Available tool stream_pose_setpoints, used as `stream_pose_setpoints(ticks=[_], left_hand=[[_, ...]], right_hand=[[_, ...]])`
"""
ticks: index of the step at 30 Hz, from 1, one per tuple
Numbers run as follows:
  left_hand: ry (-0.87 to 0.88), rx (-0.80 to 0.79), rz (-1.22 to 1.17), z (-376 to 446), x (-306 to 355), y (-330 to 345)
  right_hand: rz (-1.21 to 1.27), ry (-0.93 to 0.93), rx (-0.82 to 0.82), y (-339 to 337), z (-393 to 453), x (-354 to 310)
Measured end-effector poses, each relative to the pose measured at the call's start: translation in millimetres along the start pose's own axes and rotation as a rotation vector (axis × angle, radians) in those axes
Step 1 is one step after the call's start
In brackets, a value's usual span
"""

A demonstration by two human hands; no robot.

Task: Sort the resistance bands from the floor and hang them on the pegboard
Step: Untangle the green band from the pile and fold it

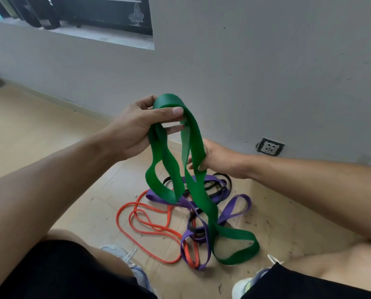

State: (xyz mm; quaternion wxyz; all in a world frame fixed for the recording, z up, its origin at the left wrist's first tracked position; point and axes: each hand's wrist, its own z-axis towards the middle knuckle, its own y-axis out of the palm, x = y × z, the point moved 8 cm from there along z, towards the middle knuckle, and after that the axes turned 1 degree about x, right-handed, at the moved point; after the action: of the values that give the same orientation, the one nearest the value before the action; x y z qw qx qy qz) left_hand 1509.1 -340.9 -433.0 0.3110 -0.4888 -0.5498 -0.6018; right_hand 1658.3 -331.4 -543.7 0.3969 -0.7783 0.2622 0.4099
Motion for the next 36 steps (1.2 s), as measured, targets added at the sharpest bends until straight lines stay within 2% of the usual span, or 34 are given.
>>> stream_pose_setpoints(ticks=[3, 6, 10, 13, 16, 22, 26, 30, 33, 36], left_hand=[[-0.025, -0.02, -0.002, 0.6, -4.3, 1.4], [-0.032, -0.034, 0.009, 0.9, -6.1, 0.7], [-0.035, 0.031, 0.13, 2.3, -5.2, -17.6], [-0.069, 0.043, 0.469, -0.3, -8.7, -35.4], [-0.11, 0.058, 0.705, -1.7, -17.3, -45.4], [-0.104, -0.039, 0.941, 2.3, -38.1, -19.5], [-0.007, -0.057, 1.02, 3.4, -40.0, 1.5], [0.033, 0.006, 1.074, 3.4, -31.3, 10.4], [0.031, -0.017, 1.099, 0.7, -22.7, 12.1], [0.04, -0.034, 0.978, -4.2, -14.4, 9.8]], right_hand=[[-0.091, -0.023, -0.111, 17.2, -4.2, -0.8], [-0.096, -0.042, -0.092, 18.9, -3.7, -3.0], [-0.156, -0.017, 0.126, -10.1, -1.1, -0.9], [-0.043, 0.003, 0.318, -44.4, -6.6, -7.3], [-0.064, -0.069, 0.413, -65.3, -13.5, -27.0], [-0.284, -0.256, 0.345, -43.4, -27.2, -79.0], [-0.357, -0.243, 0.384, -40.4, -31.6, -89.9], [-0.458, -0.203, 0.37, -47.5, -31.1, -90.6], [-0.524, -0.197, 0.268, -46.8, -30.5, -86.4], [-0.484, -0.184, 0.131, -38.2, -27.8, -70.7]])
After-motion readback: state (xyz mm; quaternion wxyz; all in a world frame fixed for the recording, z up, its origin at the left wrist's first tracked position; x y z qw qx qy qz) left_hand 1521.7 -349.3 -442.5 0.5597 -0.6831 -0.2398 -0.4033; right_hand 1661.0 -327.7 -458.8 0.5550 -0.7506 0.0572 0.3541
